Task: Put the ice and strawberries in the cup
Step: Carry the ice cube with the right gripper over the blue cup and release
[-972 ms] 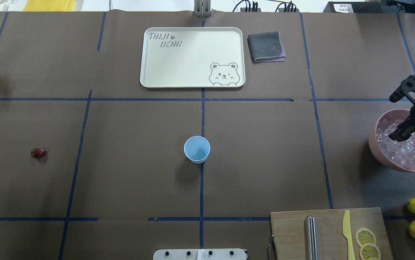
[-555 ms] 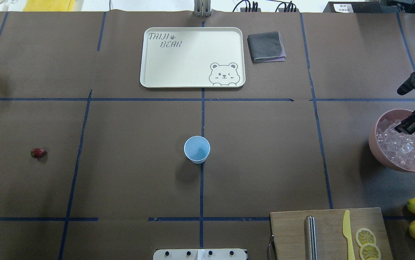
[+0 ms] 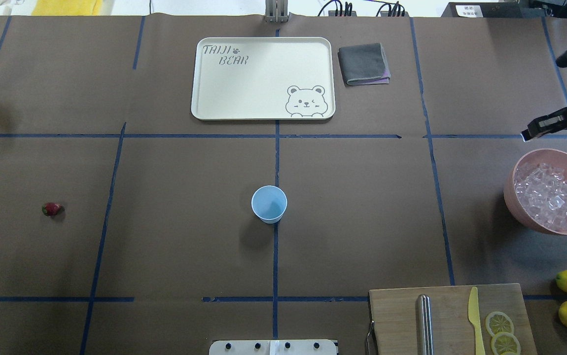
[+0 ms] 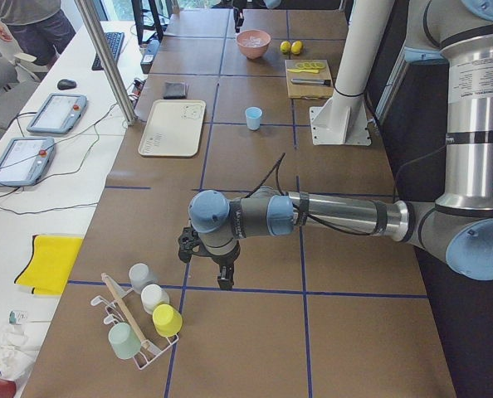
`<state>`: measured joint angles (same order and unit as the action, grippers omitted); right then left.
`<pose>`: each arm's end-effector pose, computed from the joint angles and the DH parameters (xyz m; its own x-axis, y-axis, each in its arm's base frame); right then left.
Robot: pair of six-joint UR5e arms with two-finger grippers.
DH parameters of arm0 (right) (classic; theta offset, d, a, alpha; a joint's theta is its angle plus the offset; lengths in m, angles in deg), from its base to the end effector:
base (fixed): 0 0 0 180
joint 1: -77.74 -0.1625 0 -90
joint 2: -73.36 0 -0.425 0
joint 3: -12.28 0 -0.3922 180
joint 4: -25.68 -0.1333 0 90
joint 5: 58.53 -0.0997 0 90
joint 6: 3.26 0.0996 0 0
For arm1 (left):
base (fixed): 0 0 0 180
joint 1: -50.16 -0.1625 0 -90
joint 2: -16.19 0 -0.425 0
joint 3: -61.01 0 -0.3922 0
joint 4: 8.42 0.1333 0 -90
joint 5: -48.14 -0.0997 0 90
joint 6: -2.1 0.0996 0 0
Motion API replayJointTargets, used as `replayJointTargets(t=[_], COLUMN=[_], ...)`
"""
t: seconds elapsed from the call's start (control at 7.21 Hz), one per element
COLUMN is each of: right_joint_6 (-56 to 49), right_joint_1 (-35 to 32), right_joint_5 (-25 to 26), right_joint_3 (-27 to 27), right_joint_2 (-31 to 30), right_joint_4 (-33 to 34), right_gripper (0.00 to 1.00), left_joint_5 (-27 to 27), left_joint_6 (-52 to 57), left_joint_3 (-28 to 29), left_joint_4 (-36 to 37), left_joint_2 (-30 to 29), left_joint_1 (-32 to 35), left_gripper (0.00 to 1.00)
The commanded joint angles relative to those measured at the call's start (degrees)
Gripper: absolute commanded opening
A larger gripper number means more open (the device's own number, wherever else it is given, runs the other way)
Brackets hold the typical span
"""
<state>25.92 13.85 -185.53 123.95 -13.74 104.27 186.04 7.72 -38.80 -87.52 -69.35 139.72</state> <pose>-0.1566 -0.4863 0.4297 0.6639 -0.2298 0.7116 0.0372 0.9606 0.2755 -0.0559 -0.4507 0.6257 0.6670 0.0312 -0.7444 -0.0733 0.9970 -0.0239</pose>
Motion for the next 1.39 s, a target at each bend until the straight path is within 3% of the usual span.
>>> replayJointTargets(t=[0.0, 0.28, 0.56, 0.69, 0.97, 1.25], right_joint_6=[13.7, 23.5, 32.2, 35.4, 41.7, 44.1], right_joint_1=[5.3, 13.6, 25.6, 29.1, 36.1, 41.1], right_joint_5=[0.3, 4.6, 16.2, 19.6, 26.2, 31.3], right_joint_3=[1.5, 3.4, 2.5, 1.5, -5.6, -9.4], right_joint_2=[7.1, 18.0, 31.1, 35.2, 42.6, 44.1], right_joint_4=[1.1, 11.7, 24.2, 26.5, 26.6, 26.1], right_gripper=[0.03, 0.03, 0.03, 0.03, 0.03, 0.03], left_joint_5=[0.0, 0.0, 0.0, 0.0, 0.0, 0.0], left_joint_6=[0.0, 0.0, 0.0, 0.0, 0.0, 0.0], left_joint_3=[-0.2, -0.4, -0.6, -0.6, -0.6, -0.6], left_joint_4=[0.0, 0.0, 0.0, 0.0, 0.0, 0.0], left_joint_2=[-0.2, -0.2, -0.4, -0.4, -0.4, -0.4], left_joint_1=[0.0, 0.0, 0.0, 0.0, -0.1, -0.1], left_gripper=[1.0, 1.0, 1.0, 1.0, 1.0, 1.0])
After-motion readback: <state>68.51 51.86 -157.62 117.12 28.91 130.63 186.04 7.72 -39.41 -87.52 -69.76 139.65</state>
